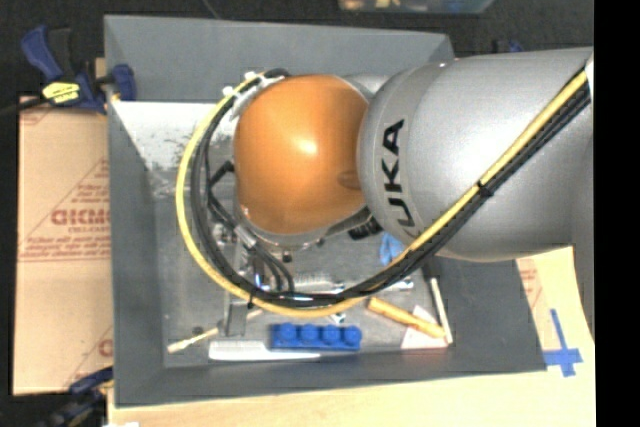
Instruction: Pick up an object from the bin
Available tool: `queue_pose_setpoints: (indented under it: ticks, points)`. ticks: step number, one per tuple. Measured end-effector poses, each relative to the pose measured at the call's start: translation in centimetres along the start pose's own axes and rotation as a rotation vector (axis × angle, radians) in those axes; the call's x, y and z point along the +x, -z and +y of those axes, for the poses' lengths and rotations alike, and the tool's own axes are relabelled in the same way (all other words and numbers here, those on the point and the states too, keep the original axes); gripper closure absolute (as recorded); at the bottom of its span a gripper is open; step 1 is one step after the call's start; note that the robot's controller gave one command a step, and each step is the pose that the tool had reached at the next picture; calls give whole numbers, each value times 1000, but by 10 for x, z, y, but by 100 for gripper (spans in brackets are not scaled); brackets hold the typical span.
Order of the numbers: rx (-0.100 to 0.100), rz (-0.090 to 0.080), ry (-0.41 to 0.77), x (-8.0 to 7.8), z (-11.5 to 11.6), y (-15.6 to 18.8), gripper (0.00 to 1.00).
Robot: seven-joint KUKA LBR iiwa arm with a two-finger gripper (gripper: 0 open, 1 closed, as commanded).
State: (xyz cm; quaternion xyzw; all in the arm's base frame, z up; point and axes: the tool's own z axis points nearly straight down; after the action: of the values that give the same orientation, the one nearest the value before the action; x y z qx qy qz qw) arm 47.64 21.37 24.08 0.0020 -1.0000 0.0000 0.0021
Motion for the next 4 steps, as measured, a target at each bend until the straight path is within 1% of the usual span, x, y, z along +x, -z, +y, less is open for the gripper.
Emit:
queue_pose_setpoints:
  ticks: [1, 2, 3, 4]
  points:
    - [-1, -6, -5, -2, -1, 3, 0]
    - [-2, -12, 52, -40, -63, -125, 0]
    - [-9, -17, -154, -38, -111, -170, 0]
    - [-2, -17, 102, -65, -161, -169, 0]
